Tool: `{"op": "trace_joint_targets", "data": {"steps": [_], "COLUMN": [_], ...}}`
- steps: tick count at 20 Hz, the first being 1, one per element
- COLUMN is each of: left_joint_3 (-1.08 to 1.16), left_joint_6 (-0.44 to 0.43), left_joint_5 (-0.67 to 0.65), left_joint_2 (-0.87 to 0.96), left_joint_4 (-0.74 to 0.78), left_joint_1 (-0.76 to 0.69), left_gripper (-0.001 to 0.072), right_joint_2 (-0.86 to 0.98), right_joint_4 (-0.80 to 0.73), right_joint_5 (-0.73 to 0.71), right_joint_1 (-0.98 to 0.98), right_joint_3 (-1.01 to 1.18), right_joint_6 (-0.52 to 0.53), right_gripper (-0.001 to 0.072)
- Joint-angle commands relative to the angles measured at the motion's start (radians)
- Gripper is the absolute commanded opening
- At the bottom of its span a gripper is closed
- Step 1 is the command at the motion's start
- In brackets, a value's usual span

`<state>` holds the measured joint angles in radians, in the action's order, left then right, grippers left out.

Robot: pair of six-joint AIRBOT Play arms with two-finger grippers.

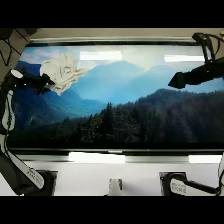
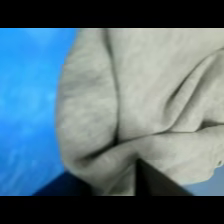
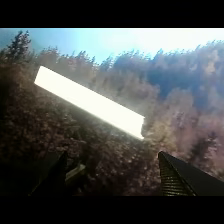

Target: Fold the shirts.

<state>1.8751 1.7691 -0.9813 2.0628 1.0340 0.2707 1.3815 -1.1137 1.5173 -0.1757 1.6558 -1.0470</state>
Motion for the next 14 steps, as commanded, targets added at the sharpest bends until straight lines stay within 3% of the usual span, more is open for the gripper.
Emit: {"op": "trace_joint_targets", "data": {"steps": [1,3,7,9,12,14], "left_joint_3": [0.002,0.002,0.002,0.001,0.001,0.001], "left_joint_6": [-0.033,-0.093,-0.415,-0.530,-0.553,-0.476], "left_joint_5": [0.129,0.128,0.135,0.116,0.117,0.098], "left_joint_2": [0.015,-0.014,-0.286,-0.493,-0.774,-0.883], "left_joint_4": [-0.092,-0.192,-0.230,-0.230,-0.186,-0.068], "left_joint_1": [-0.028,-0.033,-0.100,-0.162,-0.287,-0.409], "left_gripper": [0.0032,0.0032,0.0031,0.0031,0.0031,0.0032], "right_joint_2": [-0.001,-0.001,-0.001,-0.003,-0.045,-0.111], "right_joint_4": [0.097,0.111,0.114,0.115,-0.011,-0.086], "right_joint_5": [0.110,0.116,0.060,-0.002,-0.027,-0.044], "right_joint_1": [0.001,0.001,0.001,0.001,0.000,0.000], "right_joint_3": [0.000,0.000,0.000,0.019,0.122,0.199], "right_joint_6": [-0.011,0.032,0.169,0.208,0.242,0.228], "right_gripper": [0.0597,0.0597,0.0595,0.0595,0.0594,0.0586]}}
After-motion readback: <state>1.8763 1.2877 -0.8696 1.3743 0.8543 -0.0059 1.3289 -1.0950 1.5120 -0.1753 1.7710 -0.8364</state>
